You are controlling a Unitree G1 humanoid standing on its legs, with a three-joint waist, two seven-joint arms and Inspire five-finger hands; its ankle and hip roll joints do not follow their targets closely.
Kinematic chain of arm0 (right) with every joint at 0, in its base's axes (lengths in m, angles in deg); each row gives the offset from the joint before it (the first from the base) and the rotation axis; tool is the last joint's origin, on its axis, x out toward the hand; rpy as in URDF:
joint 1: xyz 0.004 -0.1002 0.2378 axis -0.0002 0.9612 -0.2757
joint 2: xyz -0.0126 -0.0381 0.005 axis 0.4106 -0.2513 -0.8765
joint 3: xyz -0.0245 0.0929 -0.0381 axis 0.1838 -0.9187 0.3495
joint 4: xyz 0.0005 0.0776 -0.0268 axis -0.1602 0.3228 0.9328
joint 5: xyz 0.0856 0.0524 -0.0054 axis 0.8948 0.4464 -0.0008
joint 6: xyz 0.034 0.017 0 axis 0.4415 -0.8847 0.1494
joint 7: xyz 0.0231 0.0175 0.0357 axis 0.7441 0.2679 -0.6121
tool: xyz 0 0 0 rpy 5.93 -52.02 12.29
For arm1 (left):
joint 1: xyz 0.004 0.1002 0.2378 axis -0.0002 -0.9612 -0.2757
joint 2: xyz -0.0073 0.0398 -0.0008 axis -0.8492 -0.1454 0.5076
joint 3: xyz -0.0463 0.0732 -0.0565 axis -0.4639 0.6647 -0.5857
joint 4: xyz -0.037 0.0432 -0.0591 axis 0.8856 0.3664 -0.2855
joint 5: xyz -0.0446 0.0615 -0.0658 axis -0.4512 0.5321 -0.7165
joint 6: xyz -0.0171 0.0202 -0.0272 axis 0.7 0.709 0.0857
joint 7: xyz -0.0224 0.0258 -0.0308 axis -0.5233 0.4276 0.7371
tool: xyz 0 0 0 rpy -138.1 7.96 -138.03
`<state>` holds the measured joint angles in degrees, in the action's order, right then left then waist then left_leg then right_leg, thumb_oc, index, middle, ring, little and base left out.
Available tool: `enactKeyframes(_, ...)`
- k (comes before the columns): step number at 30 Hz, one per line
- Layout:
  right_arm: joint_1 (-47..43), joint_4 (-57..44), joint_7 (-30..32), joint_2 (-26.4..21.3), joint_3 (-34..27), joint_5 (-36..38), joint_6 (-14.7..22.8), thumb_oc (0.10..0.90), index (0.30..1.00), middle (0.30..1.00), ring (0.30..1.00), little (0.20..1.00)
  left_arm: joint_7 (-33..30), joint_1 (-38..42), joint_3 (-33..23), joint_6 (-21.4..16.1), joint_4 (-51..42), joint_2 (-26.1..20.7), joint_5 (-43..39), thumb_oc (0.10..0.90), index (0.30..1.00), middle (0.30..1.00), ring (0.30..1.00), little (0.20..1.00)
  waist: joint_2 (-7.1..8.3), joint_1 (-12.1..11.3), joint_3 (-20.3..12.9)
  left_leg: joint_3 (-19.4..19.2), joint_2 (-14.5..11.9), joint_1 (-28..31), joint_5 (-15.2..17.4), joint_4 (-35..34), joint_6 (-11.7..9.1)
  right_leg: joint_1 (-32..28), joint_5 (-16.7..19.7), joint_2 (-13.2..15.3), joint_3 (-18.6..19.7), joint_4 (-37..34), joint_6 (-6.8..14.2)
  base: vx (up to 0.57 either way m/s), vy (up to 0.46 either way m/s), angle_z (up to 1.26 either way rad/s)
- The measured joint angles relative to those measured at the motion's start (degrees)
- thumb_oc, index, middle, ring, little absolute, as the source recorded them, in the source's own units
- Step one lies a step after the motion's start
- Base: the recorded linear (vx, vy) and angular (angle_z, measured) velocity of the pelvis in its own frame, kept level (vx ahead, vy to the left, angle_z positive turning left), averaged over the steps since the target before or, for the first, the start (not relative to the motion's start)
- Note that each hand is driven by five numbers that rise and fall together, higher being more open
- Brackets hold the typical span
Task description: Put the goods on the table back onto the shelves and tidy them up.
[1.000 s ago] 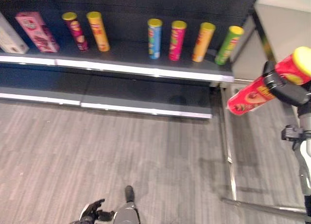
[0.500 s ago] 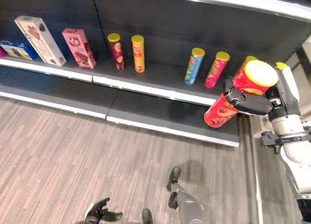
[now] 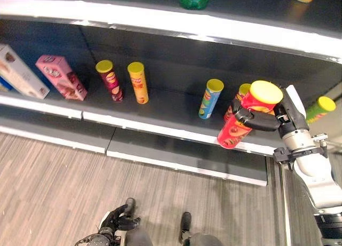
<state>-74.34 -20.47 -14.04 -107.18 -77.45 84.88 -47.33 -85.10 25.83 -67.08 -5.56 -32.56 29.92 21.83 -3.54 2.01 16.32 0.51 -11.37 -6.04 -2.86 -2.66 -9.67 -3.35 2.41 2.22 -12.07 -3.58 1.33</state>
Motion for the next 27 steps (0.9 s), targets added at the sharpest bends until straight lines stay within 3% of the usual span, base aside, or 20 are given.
enactKeyframes(1, 0.00, -0.80, 0.14, -0.07, -0.20, -0.68, -0.05, 0.400, 0.300, 0.300, 0.300, 0.300, 0.00, -0.15, -0.24, -0.50, 0.51, 0.01, 0.44, 0.800, 0.900, 0.900, 0.900, 0.900, -1.13, 0.33, -0.18, -2.01, 1.39, 0.99, -5.27, -1.03, 2.07, 0.50, -1.01, 1.87, 1.22, 1.46, 2.20, -0.03, 0.310, -0.59)
enactKeyframes(2, 0.00, -1.79, 0.13, 0.14, -0.16, -1.78, -0.04, 0.400, 0.300, 0.300, 0.300, 0.300, -0.11, -0.08, -0.40, -0.51, 0.56, -0.48, 0.59, 0.800, 0.900, 0.900, 0.900, 0.900, -0.56, 0.36, -0.03, -3.91, 3.60, 1.64, -6.41, -1.54, 3.89, 1.19, -2.10, 4.59, 1.47, 2.89, 3.91, -0.05, 0.098, -0.41)
enactKeyframes(3, 0.00, -2.47, 0.02, 0.12, 0.06, -2.32, -0.03, 0.400, 0.300, 0.300, 0.300, 0.300, -0.21, -0.05, -0.38, -0.48, 0.32, -1.21, 0.62, 0.800, 0.900, 0.900, 0.900, 0.900, -0.03, 0.17, 0.00, -4.92, 5.88, 1.96, -6.06, -1.81, 5.01, 1.36, -2.07, 7.70, -0.78, 3.78, 4.45, -0.07, 0.136, -0.19)
enactKeyframes(5, -0.84, -3.66, 0.03, 0.32, 0.97, -3.80, -0.04, 0.400, 0.300, 0.300, 0.300, 0.300, -1.34, 1.79, -0.73, -0.80, 0.33, -4.05, 0.58, 0.800, 0.900, 0.900, 0.900, 0.900, 1.68, -1.64, 0.72, -4.87, 10.50, 1.27, -5.79, -1.77, 5.65, 1.94, -0.73, 12.52, -1.98, 3.56, 6.70, -0.07, 0.116, 0.08)
enactKeyframes(12, -5.28, -3.42, 0.00, 2.98, 5.89, -7.89, -0.08, 0.400, 0.300, 0.300, 0.300, 0.300, -2.34, 0.99, -0.62, -0.72, 0.55, -5.97, 0.56, 0.800, 0.900, 0.900, 0.900, 0.900, 3.50, -7.24, 1.86, -4.56, 11.77, 1.73, -5.56, -1.82, 5.99, 0.26, -1.14, 13.77, -3.78, 3.28, 9.77, -0.02, 0.026, 0.14)
enactKeyframes(14, -6.76, -2.99, 1.56, 7.17, 5.79, -9.85, -0.09, 0.400, 0.300, 0.300, 0.300, 0.300, -2.29, -0.19, -0.27, -0.67, 0.57, -5.20, 0.56, 0.800, 0.900, 0.900, 0.900, 0.900, 4.07, -7.27, 2.23, -4.71, 11.59, 1.78, -5.53, -1.82, 6.05, -0.01, -1.52, 13.51, -4.31, 2.82, 10.18, -0.04, 0.008, -0.04)
enactKeyframes(16, -7.18, -2.94, 3.51, 8.37, 5.77, -12.79, -0.10, 0.400, 0.300, 0.300, 0.300, 0.300, -2.27, -0.48, 0.09, -0.40, 0.71, -3.50, 0.55, 0.800, 0.900, 0.900, 0.900, 0.900, 4.26, -7.09, 2.47, -4.50, 11.36, 1.38, -5.50, -1.92, 6.04, -0.22, -1.61, 13.04, -4.95, 1.81, 10.02, -0.12, -0.006, 0.02)
enactKeyframes(17, -9.90, 0.61, 8.90, 12.08, 6.02, -20.45, -0.20, 0.400, 0.300, 0.300, 0.300, 0.300, -3.27, -0.38, 2.46, -0.47, 0.36, -3.24, 0.58, 0.800, 0.900, 0.900, 0.900, 0.900, 4.23, -7.08, 3.72, -4.44, 10.87, 1.01, -5.48, -1.48, 6.03, 0.09, -1.74, 12.64, -4.94, 2.00, 9.79, -0.13, -0.015, 0.03)
enactKeyframes(20, -15.36, 6.68, 16.23, 13.91, 6.77, -25.85, -2.41, 0.400, 0.300, 0.300, 0.300, 0.300, -5.14, 1.49, 4.19, -1.01, -0.84, -2.69, 0.48, 0.800, 0.900, 0.900, 0.900, 0.900, 2.11, -7.06, 6.08, -3.73, 10.42, -2.14, -5.48, 0.41, 6.10, 2.62, -1.67, 12.36, -5.08, 3.63, 9.31, -0.14, -0.028, 0.07)
enactKeyframes(21, -17.15, 8.26, 17.62, 13.30, 6.88, -27.61, -3.08, 0.400, 0.300, 0.300, 0.300, 0.300, -5.43, 2.77, 4.34, -1.16, -1.11, -2.45, 0.46, 0.800, 0.900, 0.900, 0.900, 0.900, 0.71, -7.40, 7.84, -3.21, 10.37, -3.25, -5.49, 1.02, 6.11, 3.46, -1.60, 12.30, -5.17, 4.22, 9.21, -0.17, -0.060, 0.13)
enactKeyframes(25, -21.87, 10.45, 23.12, 13.24, 7.06, -31.93, -5.71, 0.400, 0.300, 0.300, 0.300, 0.300, -8.06, 4.95, 5.97, -2.00, -2.73, -2.53, 0.40, 0.800, 0.900, 0.900, 0.900, 0.900, -2.58, -7.75, 12.85, -2.14, 10.32, -8.60, -5.50, 4.69, 6.12, 8.59, -1.98, 12.87, -5.32, 8.60, 8.66, -0.09, -0.033, 0.13)
enactKeyframes(27, -22.31, 11.06, 25.71, 13.31, 7.13, -33.25, -7.37, 0.400, 0.300, 0.300, 0.300, 0.300, -8.59, 5.24, 6.92, -2.03, -2.23, -2.46, 0.40, 0.800, 0.900, 0.900, 0.900, 0.900, -4.15, -8.40, 13.80, -1.44, 10.92, -10.50, -5.99, 4.77, 6.78, 10.46, -2.03, 13.53, -5.89, 9.75, 8.70, -0.04, -0.016, 0.20)
